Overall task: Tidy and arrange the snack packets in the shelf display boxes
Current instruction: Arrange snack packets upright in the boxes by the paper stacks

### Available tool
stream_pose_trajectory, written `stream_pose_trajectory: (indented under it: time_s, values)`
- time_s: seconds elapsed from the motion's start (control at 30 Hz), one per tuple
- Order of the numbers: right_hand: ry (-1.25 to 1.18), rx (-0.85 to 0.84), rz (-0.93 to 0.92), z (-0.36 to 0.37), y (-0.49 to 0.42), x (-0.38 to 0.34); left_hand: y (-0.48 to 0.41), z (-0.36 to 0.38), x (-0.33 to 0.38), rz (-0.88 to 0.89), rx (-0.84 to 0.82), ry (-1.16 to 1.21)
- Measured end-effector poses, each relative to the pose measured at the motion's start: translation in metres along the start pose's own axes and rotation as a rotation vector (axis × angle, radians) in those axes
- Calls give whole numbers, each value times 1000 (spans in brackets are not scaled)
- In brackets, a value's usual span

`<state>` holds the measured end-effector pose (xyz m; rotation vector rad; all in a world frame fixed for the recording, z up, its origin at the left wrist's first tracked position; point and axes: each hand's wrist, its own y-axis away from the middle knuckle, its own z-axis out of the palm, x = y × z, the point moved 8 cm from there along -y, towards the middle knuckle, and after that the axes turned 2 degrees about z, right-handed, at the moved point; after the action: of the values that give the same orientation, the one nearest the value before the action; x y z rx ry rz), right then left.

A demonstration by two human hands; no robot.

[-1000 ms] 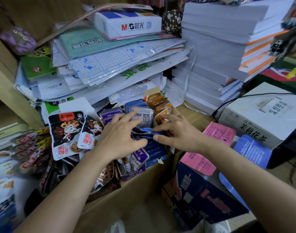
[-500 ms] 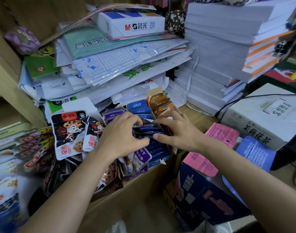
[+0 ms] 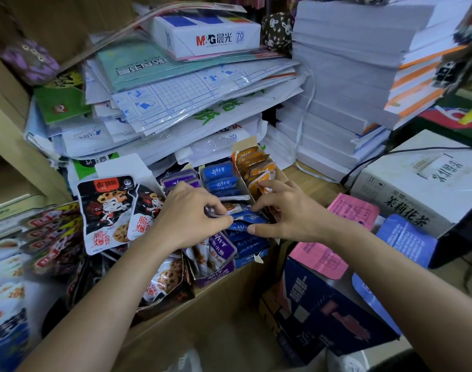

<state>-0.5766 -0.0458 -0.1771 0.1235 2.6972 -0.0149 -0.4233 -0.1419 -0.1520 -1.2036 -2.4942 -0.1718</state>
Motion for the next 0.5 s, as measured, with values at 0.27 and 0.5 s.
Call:
stream_pose_trajectory:
  time_s: [0.27, 0.5]
  values:
    - [-12, -64, 28, 5, 0, 5, 3, 2, 6, 29, -71, -64]
    - [-75, -30, 35, -7, 8, -4, 0, -2, -3, -13, 57, 17]
